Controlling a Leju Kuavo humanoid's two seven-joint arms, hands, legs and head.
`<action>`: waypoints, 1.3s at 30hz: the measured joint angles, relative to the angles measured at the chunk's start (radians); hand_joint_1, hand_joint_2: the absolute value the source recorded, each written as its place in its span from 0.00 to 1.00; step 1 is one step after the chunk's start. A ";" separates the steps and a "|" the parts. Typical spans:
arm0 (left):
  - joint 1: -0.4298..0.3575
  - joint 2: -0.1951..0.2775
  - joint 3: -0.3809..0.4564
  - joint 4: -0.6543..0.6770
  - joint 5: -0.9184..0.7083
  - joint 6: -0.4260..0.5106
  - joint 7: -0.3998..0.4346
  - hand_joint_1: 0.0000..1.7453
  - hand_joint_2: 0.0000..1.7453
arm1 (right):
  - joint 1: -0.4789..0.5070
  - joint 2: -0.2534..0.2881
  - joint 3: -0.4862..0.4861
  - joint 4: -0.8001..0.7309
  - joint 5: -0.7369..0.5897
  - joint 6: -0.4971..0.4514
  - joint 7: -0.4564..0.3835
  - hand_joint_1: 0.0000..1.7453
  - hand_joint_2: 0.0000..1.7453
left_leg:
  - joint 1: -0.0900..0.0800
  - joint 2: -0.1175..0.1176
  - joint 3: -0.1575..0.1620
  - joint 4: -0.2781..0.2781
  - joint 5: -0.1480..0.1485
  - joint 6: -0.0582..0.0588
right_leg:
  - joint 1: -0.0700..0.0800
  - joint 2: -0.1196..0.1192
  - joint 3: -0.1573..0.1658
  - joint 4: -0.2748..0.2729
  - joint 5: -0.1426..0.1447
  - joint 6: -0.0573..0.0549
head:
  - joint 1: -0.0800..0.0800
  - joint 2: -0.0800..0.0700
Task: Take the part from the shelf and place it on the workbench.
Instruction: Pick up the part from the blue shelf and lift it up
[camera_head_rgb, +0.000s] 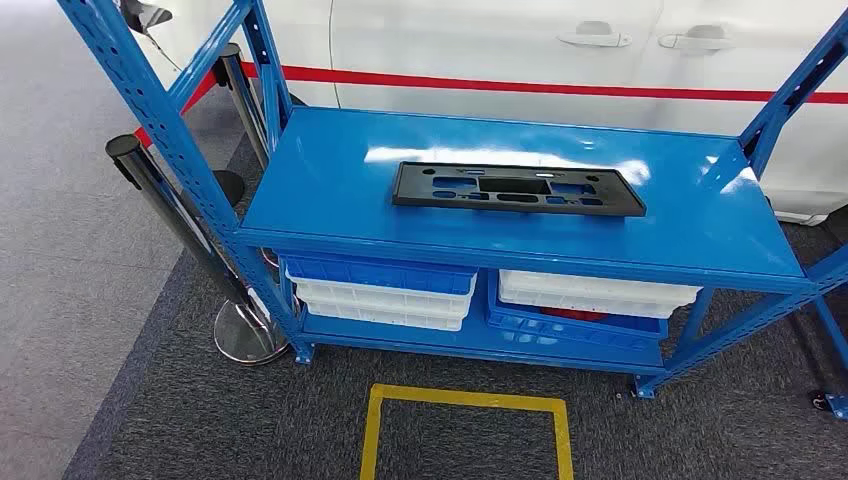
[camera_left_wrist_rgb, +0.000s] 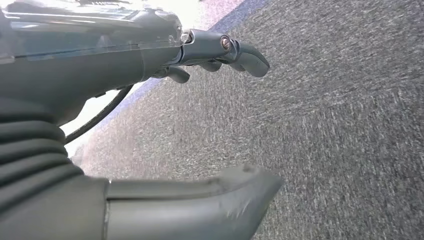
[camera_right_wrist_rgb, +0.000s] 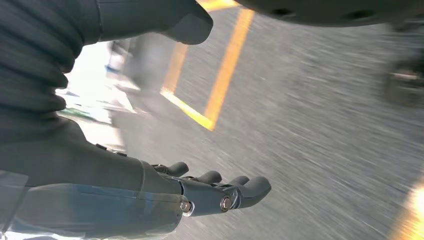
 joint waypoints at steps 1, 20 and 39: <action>0.000 0.000 0.001 0.000 -0.002 0.000 -0.001 0.00 0.00 | -0.002 0.001 0.003 0.000 0.007 -0.012 -0.056 0.00 1.00 | 0.000 0.000 0.000 0.000 0.000 0.000 | 0.000 0.000 0.000 0.000 0.000 0.000 | 0.000 0.000; -0.004 -0.007 0.009 0.006 -0.029 -0.006 -0.018 0.00 0.00 | -0.181 0.069 0.025 -0.055 0.092 -0.135 -0.590 0.00 1.00 | 0.000 0.001 0.003 0.000 0.000 0.000 | 0.000 0.002 0.003 0.000 0.000 0.001 | 0.000 0.000; -0.007 -0.012 0.015 0.014 -0.126 -0.034 -0.022 0.00 0.00 | -0.228 0.064 -0.392 -0.915 1.826 -0.407 -0.192 0.00 1.00 | 0.000 0.001 0.005 0.000 0.000 0.000 | 0.000 0.002 0.003 0.000 0.000 0.001 | 0.000 0.000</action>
